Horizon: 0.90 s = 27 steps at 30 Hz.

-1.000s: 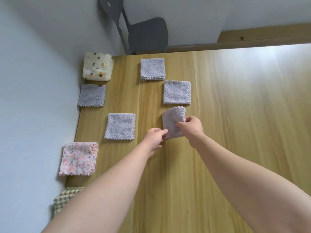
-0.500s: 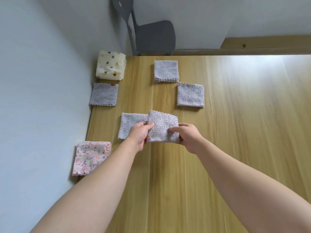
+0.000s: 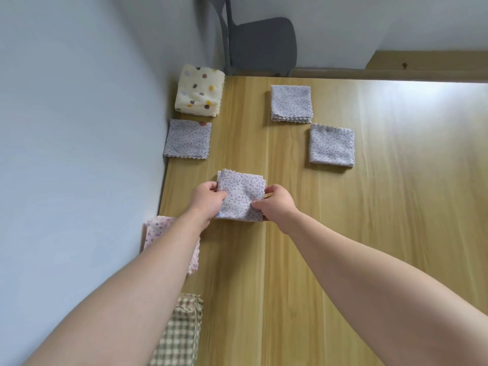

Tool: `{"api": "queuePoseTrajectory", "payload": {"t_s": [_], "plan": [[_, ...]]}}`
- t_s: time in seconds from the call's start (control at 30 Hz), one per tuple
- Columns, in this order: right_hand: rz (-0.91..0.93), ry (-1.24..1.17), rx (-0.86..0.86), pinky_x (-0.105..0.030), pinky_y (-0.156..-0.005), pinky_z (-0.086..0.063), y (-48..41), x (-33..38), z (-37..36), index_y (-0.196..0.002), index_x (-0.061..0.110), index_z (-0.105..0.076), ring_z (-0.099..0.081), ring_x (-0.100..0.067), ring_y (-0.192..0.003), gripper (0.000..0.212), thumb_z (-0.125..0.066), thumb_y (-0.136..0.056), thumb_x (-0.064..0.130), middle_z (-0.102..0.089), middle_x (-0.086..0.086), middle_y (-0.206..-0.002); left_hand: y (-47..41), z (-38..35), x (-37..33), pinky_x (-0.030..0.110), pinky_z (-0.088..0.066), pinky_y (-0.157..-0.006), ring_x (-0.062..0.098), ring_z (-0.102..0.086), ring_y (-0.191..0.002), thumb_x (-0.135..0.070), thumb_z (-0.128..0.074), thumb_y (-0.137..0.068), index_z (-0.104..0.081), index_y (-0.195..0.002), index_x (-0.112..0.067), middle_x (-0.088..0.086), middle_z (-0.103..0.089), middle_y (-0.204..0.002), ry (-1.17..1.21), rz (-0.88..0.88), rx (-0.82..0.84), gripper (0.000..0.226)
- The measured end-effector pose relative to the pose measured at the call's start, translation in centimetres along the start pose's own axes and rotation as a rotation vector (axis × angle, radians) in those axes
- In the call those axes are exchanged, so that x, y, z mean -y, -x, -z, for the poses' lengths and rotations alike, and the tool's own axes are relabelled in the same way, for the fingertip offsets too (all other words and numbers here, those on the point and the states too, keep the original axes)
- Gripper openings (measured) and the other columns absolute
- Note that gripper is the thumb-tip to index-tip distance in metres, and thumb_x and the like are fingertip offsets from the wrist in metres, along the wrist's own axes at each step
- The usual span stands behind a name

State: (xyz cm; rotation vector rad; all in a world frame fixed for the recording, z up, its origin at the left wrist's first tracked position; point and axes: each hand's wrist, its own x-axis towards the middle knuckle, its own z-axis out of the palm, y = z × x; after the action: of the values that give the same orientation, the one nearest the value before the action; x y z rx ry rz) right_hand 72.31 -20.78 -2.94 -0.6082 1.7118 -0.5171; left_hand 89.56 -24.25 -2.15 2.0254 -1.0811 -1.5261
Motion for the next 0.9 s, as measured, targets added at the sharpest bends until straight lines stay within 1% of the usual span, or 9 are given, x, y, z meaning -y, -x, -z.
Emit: {"api": "queuePoseTrajectory", "payload": {"t_s": [0.2, 0.3, 0.4, 0.47, 0.53, 0.63, 0.73, 0.8, 0.9], "plan": [[0.025, 0.122, -0.096, -0.039, -0.081, -0.061, -0.8, 0.4, -1.4, -0.127, 0.020, -0.051, -0.069, -0.019, -0.092, 0.046, -0.072, -0.085, 0.016, -0.067, -0.003, -0.110, -1.3, 0.7, 0.5, 0.043, -0.059, -0.084, 0.021, -0.071, -0.092, -0.009, -0.068, -0.093, -0.062, -0.091, -0.024, -0.004, -0.071, -0.094, -0.089, -0.056, -0.042, 0.016], [0.026, 0.142, -0.132, -0.036, -0.074, -0.060, -0.7, 0.5, -1.6, -0.127, 0.021, -0.050, -0.069, -0.017, -0.086, 0.045, -0.068, -0.087, 0.014, -0.067, -0.002, -0.103, -1.6, 0.7, 0.5, 0.042, -0.060, -0.084, 0.018, -0.070, -0.090, -0.013, -0.070, -0.091, -0.063, -0.100, -0.023, -0.003, -0.072, -0.099, -0.112, -0.073, -0.058, 0.015], [0.043, 0.174, -0.158, -0.029, -0.063, -0.054, -0.8, 0.2, -1.5, -0.133, 0.021, -0.045, -0.065, -0.012, -0.078, 0.050, -0.066, -0.089, 0.012, -0.065, -0.001, -0.096, -0.9, 0.7, 0.2, 0.027, -0.052, -0.077, 0.014, -0.063, -0.094, -0.019, -0.070, -0.092, -0.057, -0.121, -0.019, -0.005, -0.066, -0.111, -0.353, -0.162, -0.091, 0.032], [0.097, 0.228, -0.177, -0.024, -0.056, -0.046, -0.7, 0.0, -1.5, -0.136, 0.020, -0.040, -0.061, -0.010, -0.076, 0.053, -0.066, -0.091, 0.015, -0.064, -0.002, -0.100, -0.4, 0.7, 0.4, 0.030, -0.049, -0.087, 0.019, -0.058, -0.108, -0.019, -0.068, -0.093, -0.051, -0.133, -0.016, 0.002, -0.056, -0.125, -0.609, -0.335, -0.171, 0.044], [0.197, 0.313, -0.196, -0.028, -0.058, -0.046, -0.6, -0.2, -1.6, -0.137, 0.021, -0.037, -0.062, -0.015, -0.082, 0.054, -0.066, -0.092, 0.021, -0.060, -0.004, -0.117, -0.2, 0.6, 0.8, 0.037, -0.047, -0.097, 0.025, -0.054, -0.118, -0.012, -0.064, -0.091, -0.050, -0.136, -0.013, 0.007, -0.050, -0.134, -0.867, -0.624, -0.218, 0.047], [0.330, 0.542, -0.266, -0.036, -0.068, -0.050, 0.1, -0.3, -1.4, -0.137, 0.028, -0.034, -0.060, -0.023, -0.092, 0.052, -0.064, -0.094, 0.025, -0.041, 0.000, -0.128, -0.7, 0.3, 1.4, 0.043, -0.042, -0.106, 0.029, -0.049, -0.131, -0.010, -0.063, -0.086, -0.055, -0.136, -0.014, 0.007, -0.051, -0.144, -1.094, -0.900, -0.112, 0.051], [0.458, 0.801, -0.272, -0.038, -0.069, -0.055, 0.2, -0.5, -1.1, -0.135, 0.031, -0.040, -0.055, -0.024, -0.098, 0.045, -0.061, -0.095, 0.025, -0.038, -0.003, -0.124, -0.8, 0.0, 1.4, 0.040, -0.024, -0.122, 0.022, -0.028, -0.151, -0.017, -0.059, -0.093, -0.042, -0.151, -0.017, 0.002, -0.035, -0.161, -1.166, -0.799, 0.050, 0.061], [0.424, 0.903, -0.188, -0.037, -0.069, -0.053, -0.1, -0.6, -0.7, -0.138, 0.032, -0.043, -0.052, -0.025, -0.106, 0.041, -0.056, -0.099, 0.030, -0.038, -0.006, -0.123, -0.9, -0.3, 1.3, 0.038, -0.015, -0.125, 0.018, -0.017, -0.154, -0.021, -0.053, -0.097, -0.031, -0.157, -0.019, -0.001, -0.024, -0.166, -1.190, -0.695, 0.117, 0.064], [0.356, 0.874, -0.102, -0.038, -0.072, -0.054, -0.5, -0.4, -0.2, -0.144, 0.035, -0.043, -0.052, -0.025, -0.110, 0.043, -0.052, -0.101, 0.037, -0.038, -0.006, -0.126, -0.9, -1.1, 0.4, 0.038, -0.015, -0.125, 0.017, -0.020, -0.153, -0.021, -0.054, -0.091, -0.035, -0.155, -0.020, -0.001, -0.028, -0.164, -1.222, -0.624, 0.121, 0.066]]}}
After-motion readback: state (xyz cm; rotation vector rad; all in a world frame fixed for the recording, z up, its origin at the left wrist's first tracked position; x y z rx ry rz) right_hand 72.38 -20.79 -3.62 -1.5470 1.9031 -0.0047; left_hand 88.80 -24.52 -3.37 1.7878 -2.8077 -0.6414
